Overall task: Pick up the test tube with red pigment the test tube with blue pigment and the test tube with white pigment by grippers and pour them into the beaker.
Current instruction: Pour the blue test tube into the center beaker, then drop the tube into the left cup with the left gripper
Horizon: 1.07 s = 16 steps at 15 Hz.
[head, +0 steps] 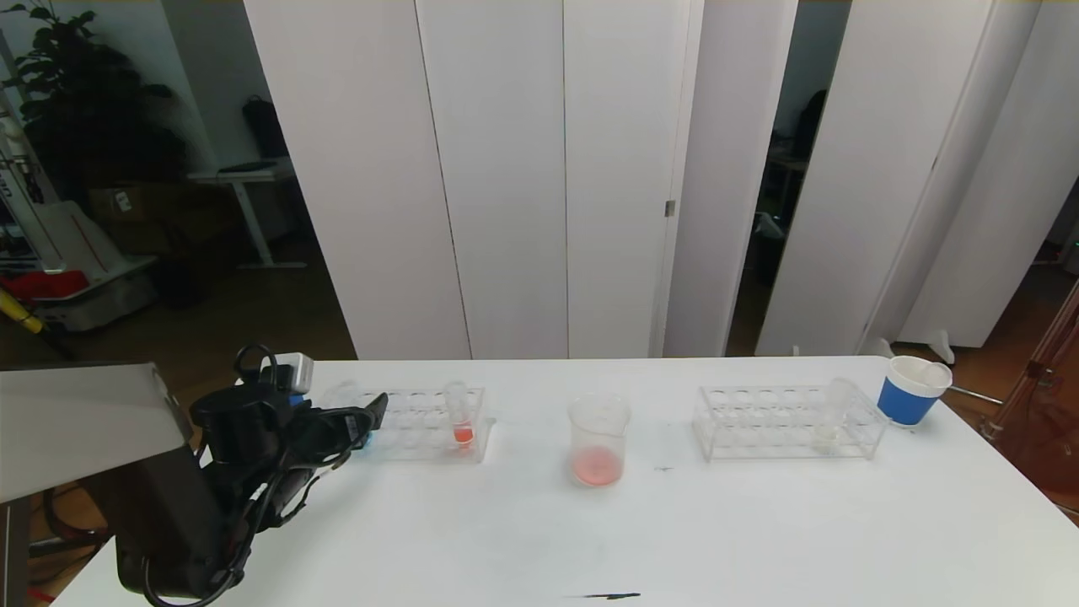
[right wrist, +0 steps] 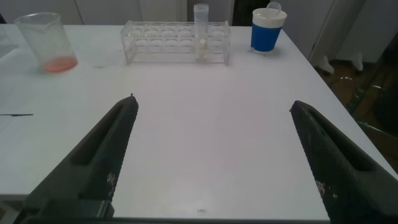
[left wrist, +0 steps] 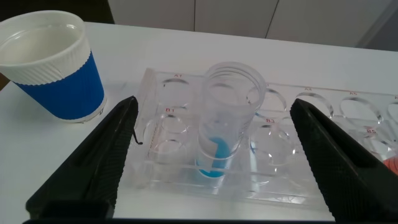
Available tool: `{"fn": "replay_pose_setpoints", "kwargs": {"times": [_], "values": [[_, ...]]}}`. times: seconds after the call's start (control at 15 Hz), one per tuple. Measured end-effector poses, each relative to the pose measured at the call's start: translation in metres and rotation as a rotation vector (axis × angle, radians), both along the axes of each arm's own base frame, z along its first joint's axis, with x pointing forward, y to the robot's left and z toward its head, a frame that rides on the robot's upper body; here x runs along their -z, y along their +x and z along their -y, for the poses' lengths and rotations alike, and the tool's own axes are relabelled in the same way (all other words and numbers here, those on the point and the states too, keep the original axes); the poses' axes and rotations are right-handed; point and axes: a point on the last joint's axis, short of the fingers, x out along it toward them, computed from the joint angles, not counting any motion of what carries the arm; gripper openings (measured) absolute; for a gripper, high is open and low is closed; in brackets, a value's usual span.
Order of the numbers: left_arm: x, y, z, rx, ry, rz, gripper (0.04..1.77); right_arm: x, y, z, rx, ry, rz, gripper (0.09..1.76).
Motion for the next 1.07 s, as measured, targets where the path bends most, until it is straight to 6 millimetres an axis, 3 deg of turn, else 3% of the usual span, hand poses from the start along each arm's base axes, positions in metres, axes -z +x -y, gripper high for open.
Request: {"fn": "replay_pose_setpoints", "kwargs": {"times": [0.53,0.6,0.67,0.8,0.87,0.93,1.0,1.07], "values": [[0.004,0.017,-0.001,-0.014,0.002,0.027,1.74,0.0,0.0,0.0,0.0,0.0,0.0,1.75],[0.005,0.019,-0.001,-0.015,0.002,0.026,1.6,0.0,0.0,0.0,0.0,0.0,0.0,1.75],[0.006,0.02,-0.001,-0.015,0.003,0.025,1.32,0.0,0.0,0.0,0.0,0.0,0.0,1.75],[0.006,0.022,-0.001,-0.014,0.003,0.027,0.5,0.0,0.0,0.0,0.0,0.0,0.0,1.75],[0.007,0.022,-0.002,-0.016,0.003,0.026,0.43,0.0,0.0,0.0,0.0,0.0,0.0,1.75],[0.007,0.022,-0.002,-0.017,0.002,0.026,0.68,0.0,0.0,0.0,0.0,0.0,0.0,1.75],[0.007,0.022,-0.003,-0.017,0.003,0.027,0.7,0.0,0.0,0.0,0.0,0.0,0.0,1.75],[0.007,0.022,-0.002,-0.016,0.004,0.026,0.57,0.0,0.0,0.0,-0.001,0.0,0.0,1.75]]}}
